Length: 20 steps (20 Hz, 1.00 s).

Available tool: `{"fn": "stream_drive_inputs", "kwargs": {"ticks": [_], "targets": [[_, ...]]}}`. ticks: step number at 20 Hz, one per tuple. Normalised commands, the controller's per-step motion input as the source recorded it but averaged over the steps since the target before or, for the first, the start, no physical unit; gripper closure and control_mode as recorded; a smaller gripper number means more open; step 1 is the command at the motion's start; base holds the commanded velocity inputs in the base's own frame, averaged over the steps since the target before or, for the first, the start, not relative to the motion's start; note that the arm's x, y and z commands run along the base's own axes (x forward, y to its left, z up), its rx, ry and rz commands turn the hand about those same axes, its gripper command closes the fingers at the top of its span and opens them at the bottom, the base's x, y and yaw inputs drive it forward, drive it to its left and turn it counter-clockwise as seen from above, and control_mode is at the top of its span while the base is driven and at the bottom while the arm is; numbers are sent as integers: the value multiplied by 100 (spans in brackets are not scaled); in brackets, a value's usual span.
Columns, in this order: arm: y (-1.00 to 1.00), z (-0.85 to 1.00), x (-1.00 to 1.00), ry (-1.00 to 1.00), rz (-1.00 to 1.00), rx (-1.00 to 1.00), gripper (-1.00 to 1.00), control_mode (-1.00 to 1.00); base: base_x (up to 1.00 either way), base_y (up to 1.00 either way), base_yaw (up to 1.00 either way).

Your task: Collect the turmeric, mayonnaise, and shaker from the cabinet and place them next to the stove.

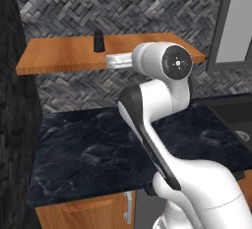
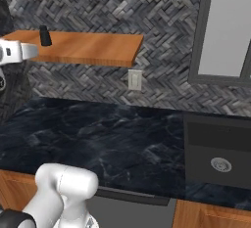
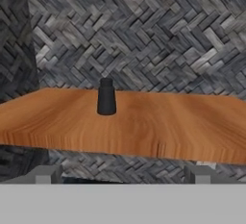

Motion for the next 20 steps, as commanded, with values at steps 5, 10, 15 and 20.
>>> {"fn": "stream_drive_inputs", "kwargs": {"ticks": [5,10,15,20], "targets": [[-5,0,7,-1,0,0,-100,-100,0,0,0],[0,-1,6,0,0,0,-100,-100,0,0,0],[0,-1,22,0,0,0,-100,-100,0,0,0],[0,3,29,0,0,0,-100,-100,0,0,0]]}}
